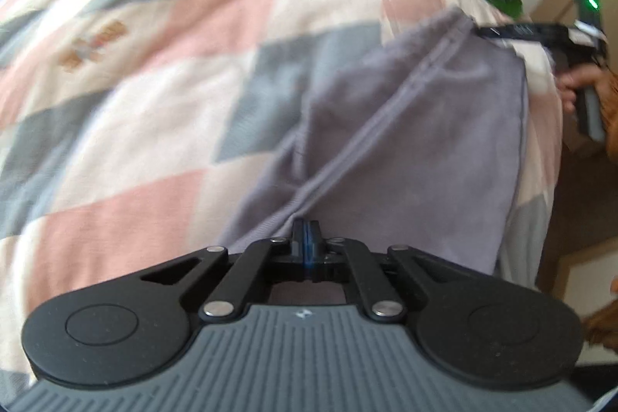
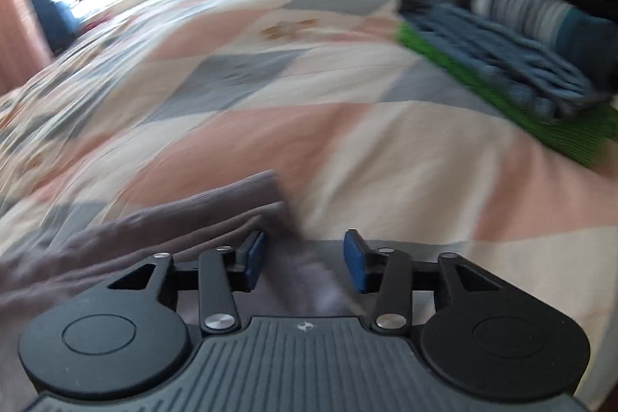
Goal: Fold clothes
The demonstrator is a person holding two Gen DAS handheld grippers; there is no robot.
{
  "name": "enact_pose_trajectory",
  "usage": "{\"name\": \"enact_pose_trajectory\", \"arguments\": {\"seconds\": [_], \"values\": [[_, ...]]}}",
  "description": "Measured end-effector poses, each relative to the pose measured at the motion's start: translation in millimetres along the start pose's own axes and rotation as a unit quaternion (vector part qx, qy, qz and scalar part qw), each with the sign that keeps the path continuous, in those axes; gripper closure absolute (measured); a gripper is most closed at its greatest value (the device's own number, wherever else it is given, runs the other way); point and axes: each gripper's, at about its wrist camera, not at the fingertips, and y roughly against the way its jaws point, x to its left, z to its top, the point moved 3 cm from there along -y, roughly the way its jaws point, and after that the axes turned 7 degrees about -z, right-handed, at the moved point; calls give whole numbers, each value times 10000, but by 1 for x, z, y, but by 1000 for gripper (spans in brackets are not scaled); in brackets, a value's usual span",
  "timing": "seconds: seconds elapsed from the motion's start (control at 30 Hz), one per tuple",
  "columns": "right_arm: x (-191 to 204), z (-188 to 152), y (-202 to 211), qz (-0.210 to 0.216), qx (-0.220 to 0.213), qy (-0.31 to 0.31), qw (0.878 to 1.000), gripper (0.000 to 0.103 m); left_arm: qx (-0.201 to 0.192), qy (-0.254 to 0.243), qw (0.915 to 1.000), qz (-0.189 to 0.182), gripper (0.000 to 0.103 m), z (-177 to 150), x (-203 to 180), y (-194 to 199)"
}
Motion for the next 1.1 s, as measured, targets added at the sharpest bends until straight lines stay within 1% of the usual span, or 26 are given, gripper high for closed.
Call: {"name": "enact_pose_trajectory", "arguments": {"seconds": [0.07,0.1,0.13,0.2,0.27,0.3,0.33,0.37,0.4,0.43,0.5,0.57,0.6,0.63,0.7,0.77,0.8,0.83,0.87,0.9,0.93,1.0,1.07,1.1], "values": [[-2,-3,22,-113,-140,50,9998,64,-54,122,9999,-106,100,-6,-1,13],[0,-7,35,-94,-182,96,9997,64,-1,66,9997,-234,97,-10,-4,17],[6,-14,48,-21,-174,143,9997,64,100,-71,9991,-398,95,-15,-8,19],[26,-31,70,269,-1,221,9994,64,316,-414,9965,-655,94,-28,-20,21],[53,-55,87,523,190,439,9975,63,533,-626,9912,-1033,94,-43,-33,18],[68,-67,93,594,243,622,9960,59,627,-733,9879,-1215,93,-51,-39,16],[79,-79,94,549,293,854,9944,56,732,-942,9840,-1320,92,-58,-47,12],[90,-92,94,450,346,1105,9923,53,821,-1246,9799,-1321,91,-66,-54,9],[94,-99,91,295,356,1273,9908,53,885,-1536,9761,-1256,89,-74,-57,6],[95,-104,86,112,345,1397,9895,53,969,-1661,9741,-1191,89,-81,-55,3],[85,-100,82,-135,406,1138,9926,54,1128,-1704,9723,-1132,89,-89,-47,1],[80,-89,88,-562,420,1013,9924,54,1003,-1790,9717,-1172,90,-87,-45,13],[82,-84,96,-666,351,1014,9920,55,875,-1822,9715,-1235,91,-83,-46,21],[85,-82,105,-653,269,988,9926,56,750,-1803,9715,-1344,90,-80,-47,27],[100,-85,120,-254,222,810,9961,56,613,-1720,9717,-1496,89,-76,-48,28],[118,-91,129,197,260,659,9973,56,733,-1636,9741,-1376,88,-77,-45,14],[129,-96,126,391,398,668,9962,56,861,-1536,9759,-1289,88,-78,-44,5],[140,-103,119,489,585,713,9945,56,1002,-1354,9781,-1226,88,-78,-40,-1],[146,-110,112,409,754,762,9934,56,1090,-1137,9801,-1212,88,-76,-37,-3],[148,-116,105,232,844,747,9934,56,1128,-956,9816,-1207,88,-74,-35,0],[145,-115,103,101,867,542,9947,56,1194,-829,9831,-1114,89,-71,-34,5],[134,-108,105,-171,907,-46,9957,55,1410,-644,9849,-771,88,-67,-34,15],[125,-99,116,-505,997,-472,9926,54,1695,-558,9835,-284,87,-61,-36,26],[122,-94,125,-611,1022,-628,9909,54,1753,-524,9830,-145,84,-56,-37,34]]}}
